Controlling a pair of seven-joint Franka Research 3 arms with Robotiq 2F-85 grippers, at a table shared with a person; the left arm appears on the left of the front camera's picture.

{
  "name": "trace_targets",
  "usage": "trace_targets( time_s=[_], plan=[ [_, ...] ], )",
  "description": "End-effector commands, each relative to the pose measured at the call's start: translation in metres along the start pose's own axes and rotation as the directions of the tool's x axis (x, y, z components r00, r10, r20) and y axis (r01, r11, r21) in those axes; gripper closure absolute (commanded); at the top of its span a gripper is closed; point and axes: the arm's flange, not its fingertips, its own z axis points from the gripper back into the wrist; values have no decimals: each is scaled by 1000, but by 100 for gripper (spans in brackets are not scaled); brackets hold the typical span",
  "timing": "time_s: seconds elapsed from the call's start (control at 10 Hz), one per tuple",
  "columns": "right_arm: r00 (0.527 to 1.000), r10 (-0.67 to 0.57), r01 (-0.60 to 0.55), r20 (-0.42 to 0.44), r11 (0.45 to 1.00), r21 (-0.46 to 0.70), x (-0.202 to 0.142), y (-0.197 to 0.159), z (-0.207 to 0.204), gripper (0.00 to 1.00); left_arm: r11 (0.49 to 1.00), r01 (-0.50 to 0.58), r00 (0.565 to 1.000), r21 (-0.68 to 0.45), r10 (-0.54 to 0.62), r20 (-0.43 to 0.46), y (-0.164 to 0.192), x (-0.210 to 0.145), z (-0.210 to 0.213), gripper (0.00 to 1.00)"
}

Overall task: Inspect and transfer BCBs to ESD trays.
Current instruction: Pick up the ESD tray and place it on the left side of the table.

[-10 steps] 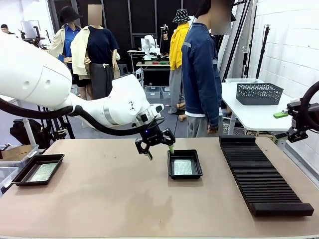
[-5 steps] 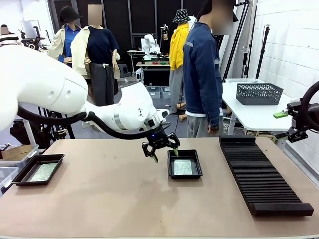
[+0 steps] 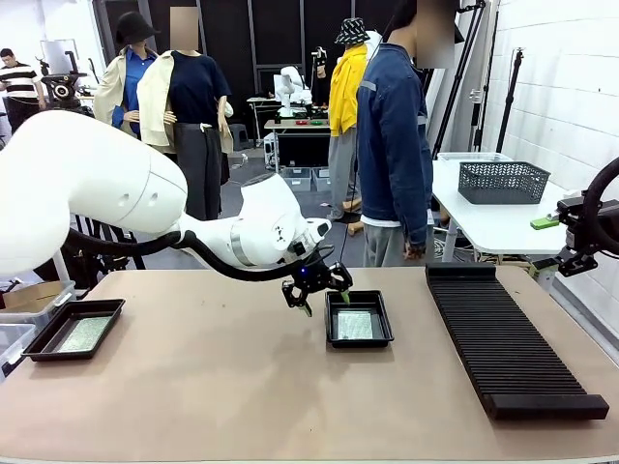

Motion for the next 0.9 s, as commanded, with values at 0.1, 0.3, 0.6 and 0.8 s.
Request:
trace_targets(
  time_s=[0.1, 0.3, 0.6, 0.8],
  plan=[
    [1000, 1, -1, 3, 1000, -3, -2, 1, -2, 0, 999, 7, 1000, 41, -7, 11, -2, 6, -12, 0],
    [1000, 1, -1, 3, 1000, -3, -2, 1, -2, 0, 999, 35, 999, 40, -35, 5, -4, 4, -17, 0],
    [1000, 1, -1, 3, 1000, -3, -2, 1, -2, 0, 998, 44, 999, 40, -44, -5, -6, 4, -17, 14],
    [1000, 1, -1, 3, 1000, -3, -2, 1, -2, 0, 998, 42, 999, 41, -42, -20, -5, 6, -18, 34]
  ],
)
